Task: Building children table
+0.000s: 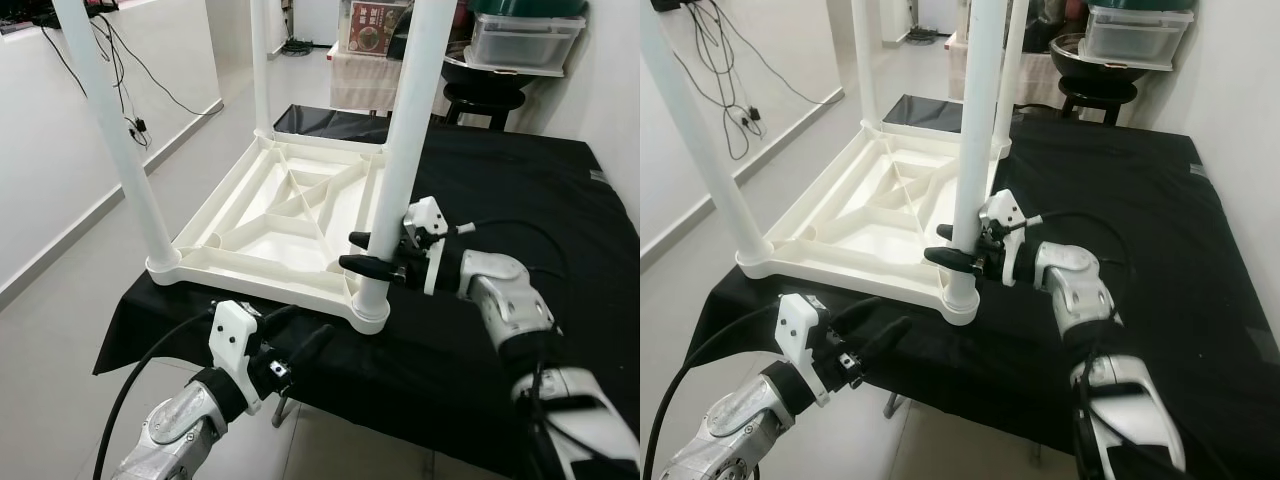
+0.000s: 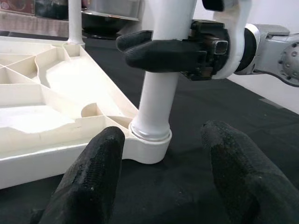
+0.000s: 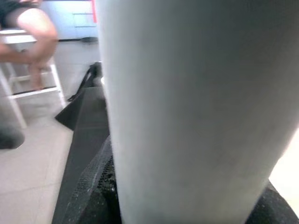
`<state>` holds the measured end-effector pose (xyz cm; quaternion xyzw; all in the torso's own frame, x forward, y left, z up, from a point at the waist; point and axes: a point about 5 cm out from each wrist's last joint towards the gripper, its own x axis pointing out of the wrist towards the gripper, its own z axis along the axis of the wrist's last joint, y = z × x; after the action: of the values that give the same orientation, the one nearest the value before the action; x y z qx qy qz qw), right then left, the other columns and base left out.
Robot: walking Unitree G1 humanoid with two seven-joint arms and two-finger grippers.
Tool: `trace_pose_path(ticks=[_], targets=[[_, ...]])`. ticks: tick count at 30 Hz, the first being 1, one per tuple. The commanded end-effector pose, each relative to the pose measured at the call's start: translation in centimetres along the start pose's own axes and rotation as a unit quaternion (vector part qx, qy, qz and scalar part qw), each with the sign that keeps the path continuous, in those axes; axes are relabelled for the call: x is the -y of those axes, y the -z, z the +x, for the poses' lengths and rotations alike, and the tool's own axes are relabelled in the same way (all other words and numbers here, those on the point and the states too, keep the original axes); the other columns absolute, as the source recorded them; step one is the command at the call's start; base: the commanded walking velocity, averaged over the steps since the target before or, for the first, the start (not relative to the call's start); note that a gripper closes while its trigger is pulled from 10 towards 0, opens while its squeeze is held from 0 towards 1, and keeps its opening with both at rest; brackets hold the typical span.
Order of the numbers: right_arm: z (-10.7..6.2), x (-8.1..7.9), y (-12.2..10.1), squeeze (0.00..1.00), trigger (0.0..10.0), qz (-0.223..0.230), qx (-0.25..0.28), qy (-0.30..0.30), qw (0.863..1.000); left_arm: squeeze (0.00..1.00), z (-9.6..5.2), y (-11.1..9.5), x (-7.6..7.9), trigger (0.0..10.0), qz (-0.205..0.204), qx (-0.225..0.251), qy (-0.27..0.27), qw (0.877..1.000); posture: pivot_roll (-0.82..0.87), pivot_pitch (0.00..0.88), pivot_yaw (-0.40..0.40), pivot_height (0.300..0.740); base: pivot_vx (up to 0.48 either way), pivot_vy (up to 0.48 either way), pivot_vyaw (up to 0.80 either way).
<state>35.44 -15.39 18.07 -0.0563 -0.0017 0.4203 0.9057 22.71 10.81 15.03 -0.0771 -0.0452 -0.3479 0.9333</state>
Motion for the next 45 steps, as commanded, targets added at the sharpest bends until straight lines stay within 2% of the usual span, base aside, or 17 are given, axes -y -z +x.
trace_pose_path(ticks=[1,2,7,15,16,17,18,25,26,28,29,34,39,40,43,44,45], targets=[[-0.8,0.7,1.7,0.0,0.0,0.006,-0.05,0.084,0.995,0.0,-0.1,0.2,0.1,10.0,-0.004,-0.006,0.001,1.0,-0.02,0.091,-0.036,0.74,0.0,0.0,0.0],[-0.7,-1.8,2.8,0.0,0.0,0.072,-0.051,0.179,0.98,0.0,-0.2,0.1,0.0,10.0,-0.004,-0.007,0.0,1.0,-0.03,0.098,-0.028,0.74,0.0,0.0,0.0],[-1.3,-5.2,3.8,0.0,0.0,0.054,-0.084,0.255,0.962,0.0,-0.4,0.0,-0.3,10.0,-0.003,-0.008,0.001,1.0,-0.05,0.094,-0.001,0.74,0.0,0.0,0.0],[-0.1,-4.2,4.0,0.0,0.0,0.016,-0.091,0.243,0.966,0.0,-0.1,0.1,-0.6,10.0,-0.003,-0.008,0.002,1.0,-0.03,0.072,-0.005,0.74,0.0,0.0,0.0],[0.2,-4.0,3.5,0.0,10.0,0.021,-0.076,0.235,0.969,0.0,-0.1,0.1,-0.7,10.0,-0.001,-0.007,-0.002,1.0,-0.03,0.07,-0.005,0.74,0.0,0.0,0.0],[0.2,-4.0,3.5,0.0,10.0,0.021,-0.076,0.235,0.969,0.0,-0.1,0.1,-0.7,10.0,-0.001,-0.007,-0.002,1.0,-0.03,0.07,-0.005,0.74,0.0,0.0,0.0],[0.6,-3.8,2.9,1.0,10.0,0.025,-0.058,0.207,0.976,0.0,0.0,0.2,-0.7,10.0,0.0,-0.006,-0.004,1.0,-0.03,0.063,-0.008,0.74,0.0,0.0,0.0],[1.3,-3.0,-1.4,1.0,10.0,0.027,0.015,0.103,0.994,0.0,0.1,0.3,-0.6,10.0,-0.001,-0.008,-0.001,1.0,-0.02,0.048,-0.01,0.74,0.0,0.0,0.0],[1.3,-2.8,-2.2,0.64,10.0,0.017,0.023,0.062,0.998,0.0,0.1,0.4,-0.6,10.0,-0.002,-0.008,0.0,1.0,-0.02,0.046,-0.01,0.74,0.0,0.0,0.0],[1.3,-2.6,-2.6,0.64,10.0,0.011,0.027,0.033,0.999,0.0,0.1,0.4,-0.6,10.0,-0.002,-0.008,0.001,1.0,-0.02,0.044,-0.011,0.74,0.0,0.0,0.0],[1.3,-2.6,-3.0,0.0,10.0,-0.009,0.026,-0.012,1.0,0.0,0.1,0.4,-0.5,10.0,-0.002,-0.008,0.001,1.0,-0.01,0.042,-0.012,0.74,0.0,0.0,0.0],[0.7,-2.2,-2.3,0.0,10.0,-0.007,-0.016,-0.158,0.987,0.0,0.1,0.5,-0.3,10.0,-0.002,-0.008,-0.001,1.0,0.01,0.034,-0.025,0.74,0.0,0.0,0.0],[1.4,-1.2,-1.9,0.0,10.0,-0.001,-0.034,-0.18,0.983,0.0,0.1,0.6,-0.2,10.0,-0.002,-0.007,-0.003,1.0,0.02,0.036,-0.029,0.74,0.0,0.0,0.0],[1.8,-1.0,-2.0,0.0,4.9,0.007,-0.034,-0.176,0.984,0.0,0.0,0.6,-0.1,10.0,-0.002,-0.008,-0.004,1.0,0.02,0.037,-0.03,0.74,0.0,0.0,0.0],[1.9,-0.8,-2.0,0.0,4.8,0.011,-0.035,-0.172,0.984,0.0,0.0,0.6,-0.1,10.0,-0.001,-0.008,-0.006,1.0,0.02,0.037,-0.03,0.74,0.0,0.0,0.0],[1.9,-0.5,-1.8,0.0,0.0,0.02,-0.038,-0.172,0.984,0.0,-0.1,0.6,-0.2,10.0,0.001,-0.007,-0.012,1.0,0.01,0.041,-0.025,0.74,0.0,0.0,0.0],[1.8,-0.3,-1.8,0.0,0.0,0.027,-0.039,-0.173,0.984,0.0,-0.2,0.6,-0.2,10.0,0.002,-0.006,-0.016,1.0,0.01,0.041,-0.025,0.74,0.0,0.0,0.0]])
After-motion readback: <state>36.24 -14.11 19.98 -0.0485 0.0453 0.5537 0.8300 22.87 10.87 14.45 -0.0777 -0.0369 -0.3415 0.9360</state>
